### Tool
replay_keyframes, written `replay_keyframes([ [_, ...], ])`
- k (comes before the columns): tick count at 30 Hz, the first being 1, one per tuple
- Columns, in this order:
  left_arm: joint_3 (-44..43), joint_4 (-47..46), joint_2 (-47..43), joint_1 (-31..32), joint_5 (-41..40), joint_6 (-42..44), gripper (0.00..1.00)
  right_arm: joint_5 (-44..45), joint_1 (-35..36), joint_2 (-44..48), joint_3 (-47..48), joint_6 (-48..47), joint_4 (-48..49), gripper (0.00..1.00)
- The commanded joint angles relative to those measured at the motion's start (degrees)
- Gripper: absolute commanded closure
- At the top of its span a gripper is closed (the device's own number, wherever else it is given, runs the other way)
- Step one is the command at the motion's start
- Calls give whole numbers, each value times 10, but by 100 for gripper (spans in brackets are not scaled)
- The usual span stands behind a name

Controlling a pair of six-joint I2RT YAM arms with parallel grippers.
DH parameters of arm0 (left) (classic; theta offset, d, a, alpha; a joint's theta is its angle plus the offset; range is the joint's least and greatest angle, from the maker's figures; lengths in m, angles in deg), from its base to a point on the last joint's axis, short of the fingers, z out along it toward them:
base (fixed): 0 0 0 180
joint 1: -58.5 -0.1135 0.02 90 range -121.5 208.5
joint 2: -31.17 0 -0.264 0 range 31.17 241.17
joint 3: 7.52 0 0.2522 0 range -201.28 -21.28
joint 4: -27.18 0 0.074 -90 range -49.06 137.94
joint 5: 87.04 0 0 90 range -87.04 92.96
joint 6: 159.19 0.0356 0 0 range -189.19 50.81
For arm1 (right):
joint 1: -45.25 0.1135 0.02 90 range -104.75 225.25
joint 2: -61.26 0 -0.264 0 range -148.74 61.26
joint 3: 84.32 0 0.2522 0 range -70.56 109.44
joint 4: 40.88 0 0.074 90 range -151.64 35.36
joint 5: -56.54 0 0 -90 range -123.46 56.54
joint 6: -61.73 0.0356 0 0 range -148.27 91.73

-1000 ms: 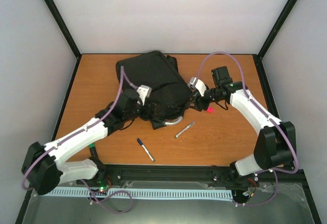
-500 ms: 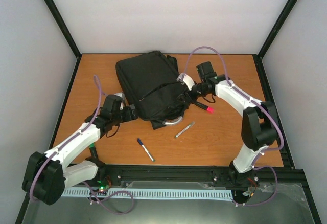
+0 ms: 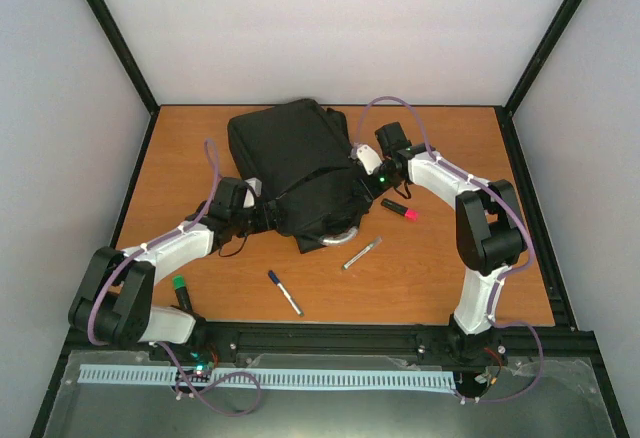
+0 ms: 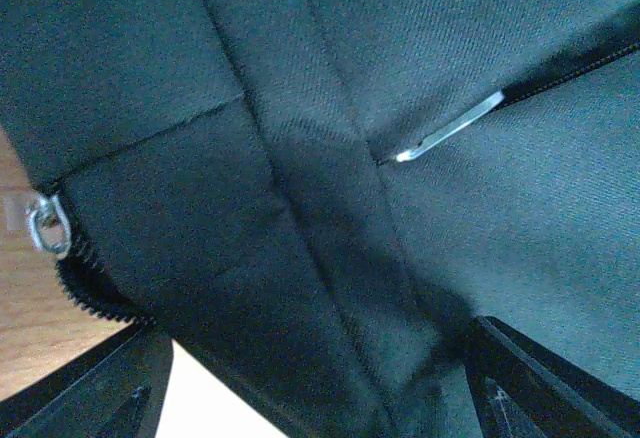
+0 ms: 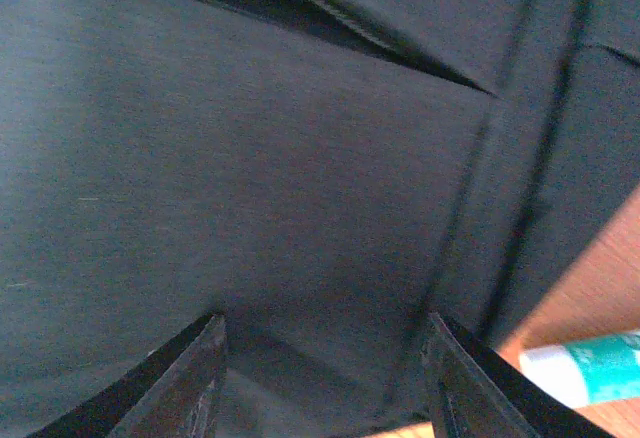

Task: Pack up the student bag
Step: Adjust the student bag at the center of the board.

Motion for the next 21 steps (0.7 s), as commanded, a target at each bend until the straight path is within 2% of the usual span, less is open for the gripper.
replay_keyframes([
  [1,-32,-57,12,13,44,7,18,78,-12,-20,18,20,5,44],
  [9,-67,-54,68,116,26,7,20,69,-33,-27,43,20,-8,44],
  [13,-77,-41,76,131,4,7,21,51,-38,-11,42,26,-13,44],
  [17,-76,11,28,131,-23,23,19,15,-39,21,44,13,-26,43],
  [21,-75,108,-54,131,-68,51,16,-76,-39,61,44,-37,-38,41],
])
